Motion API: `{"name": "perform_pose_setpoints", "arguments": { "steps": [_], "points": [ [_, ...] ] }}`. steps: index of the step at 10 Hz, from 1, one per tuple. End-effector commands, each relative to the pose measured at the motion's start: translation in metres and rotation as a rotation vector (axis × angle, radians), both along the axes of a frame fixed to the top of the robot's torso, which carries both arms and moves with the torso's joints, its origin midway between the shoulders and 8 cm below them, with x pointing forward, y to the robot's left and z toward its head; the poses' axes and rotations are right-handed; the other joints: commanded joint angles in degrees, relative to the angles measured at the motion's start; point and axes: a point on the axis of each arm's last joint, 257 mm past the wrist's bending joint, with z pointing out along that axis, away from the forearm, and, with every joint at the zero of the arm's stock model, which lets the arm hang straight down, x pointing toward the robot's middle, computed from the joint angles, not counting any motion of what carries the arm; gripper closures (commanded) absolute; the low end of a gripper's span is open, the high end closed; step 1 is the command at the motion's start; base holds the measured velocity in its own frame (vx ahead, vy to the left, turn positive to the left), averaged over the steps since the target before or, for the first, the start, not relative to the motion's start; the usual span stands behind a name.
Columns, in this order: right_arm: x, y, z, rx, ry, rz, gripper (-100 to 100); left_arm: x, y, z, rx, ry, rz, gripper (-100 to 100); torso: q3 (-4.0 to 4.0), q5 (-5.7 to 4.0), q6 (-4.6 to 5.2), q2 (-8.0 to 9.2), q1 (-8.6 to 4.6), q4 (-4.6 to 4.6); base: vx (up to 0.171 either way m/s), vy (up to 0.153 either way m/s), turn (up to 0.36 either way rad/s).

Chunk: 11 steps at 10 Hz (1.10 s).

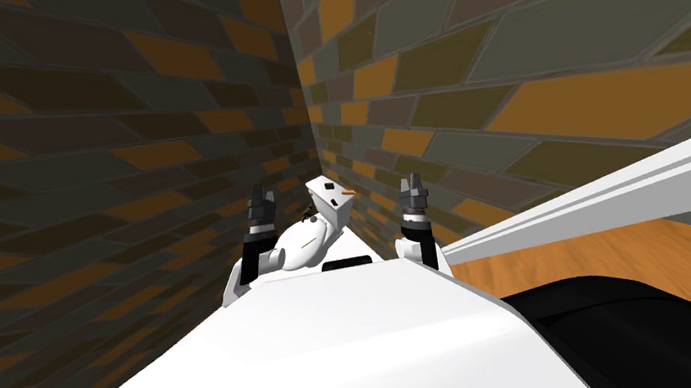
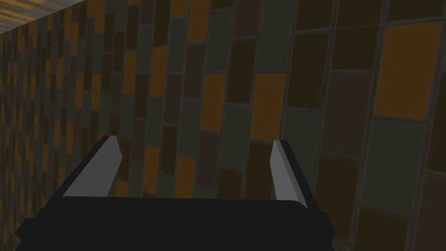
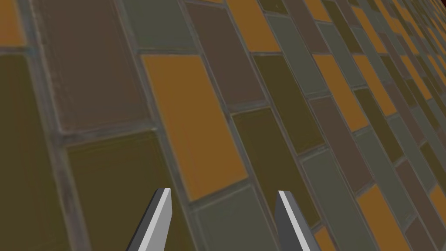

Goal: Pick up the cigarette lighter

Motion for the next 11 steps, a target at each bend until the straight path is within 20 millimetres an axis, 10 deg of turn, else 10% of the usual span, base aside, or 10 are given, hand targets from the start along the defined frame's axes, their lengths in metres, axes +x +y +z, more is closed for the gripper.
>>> {"name": "perform_pose_setpoints", "arguments": {
  "steps": [1, 11],
  "points": [
    [0.0, 0.0, 0.0, 0.0, 0.0, 0.0, 0, 0.019, 0.004, -0.013, 0.012, 0.048, 0.01, -100, 0.0, 0.0, 0.0, 0.0, 0.0, 0.0, -0.013, -0.022, -0.028],
    [0.0, 0.0, 0.0, 0.0, 0.0, 0.0, 0, 0.109, 0.017, -0.071, 0.049, 0.275, 0.064, -100, 0.01, -0.01, -0.02, 0.02, -0.01, 0.01, -0.015, -0.019, -0.018]
  ]
}}
